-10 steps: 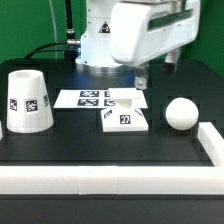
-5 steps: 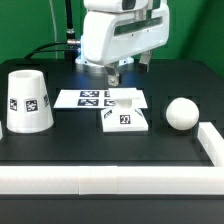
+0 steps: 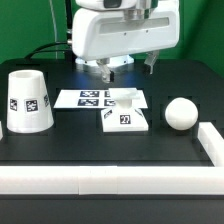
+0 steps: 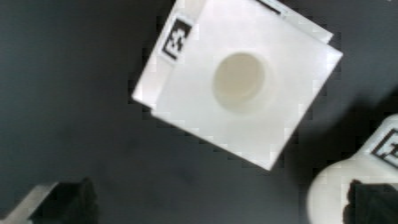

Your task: Assemble lamp

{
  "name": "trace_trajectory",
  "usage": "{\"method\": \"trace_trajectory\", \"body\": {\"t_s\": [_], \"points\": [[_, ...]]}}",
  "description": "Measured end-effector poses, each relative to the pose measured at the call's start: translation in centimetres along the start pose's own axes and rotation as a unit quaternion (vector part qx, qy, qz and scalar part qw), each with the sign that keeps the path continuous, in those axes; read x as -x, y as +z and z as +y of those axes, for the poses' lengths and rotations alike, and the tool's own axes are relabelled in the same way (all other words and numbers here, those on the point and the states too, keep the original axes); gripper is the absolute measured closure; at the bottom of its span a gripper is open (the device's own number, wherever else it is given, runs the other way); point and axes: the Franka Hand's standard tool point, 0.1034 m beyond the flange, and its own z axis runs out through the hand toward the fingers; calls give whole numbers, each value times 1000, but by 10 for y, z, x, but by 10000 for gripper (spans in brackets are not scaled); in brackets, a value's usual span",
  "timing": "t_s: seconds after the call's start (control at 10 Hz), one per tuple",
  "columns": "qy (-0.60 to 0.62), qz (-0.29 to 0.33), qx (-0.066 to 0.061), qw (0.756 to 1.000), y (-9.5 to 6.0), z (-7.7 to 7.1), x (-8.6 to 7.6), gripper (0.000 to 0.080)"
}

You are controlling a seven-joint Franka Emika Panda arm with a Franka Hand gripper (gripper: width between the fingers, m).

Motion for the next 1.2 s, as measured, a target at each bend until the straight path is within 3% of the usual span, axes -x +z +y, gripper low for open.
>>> {"method": "trace_trajectory", "body": {"t_s": [0.1, 0.6, 0.8, 1.2], "points": [[55, -1, -7, 998, 3, 3, 3, 100], [189, 1, -19, 982, 4, -1, 2, 100], [233, -7, -28, 972, 13, 1, 9, 100], [226, 2, -26, 974, 39, -5, 16, 100]]}}
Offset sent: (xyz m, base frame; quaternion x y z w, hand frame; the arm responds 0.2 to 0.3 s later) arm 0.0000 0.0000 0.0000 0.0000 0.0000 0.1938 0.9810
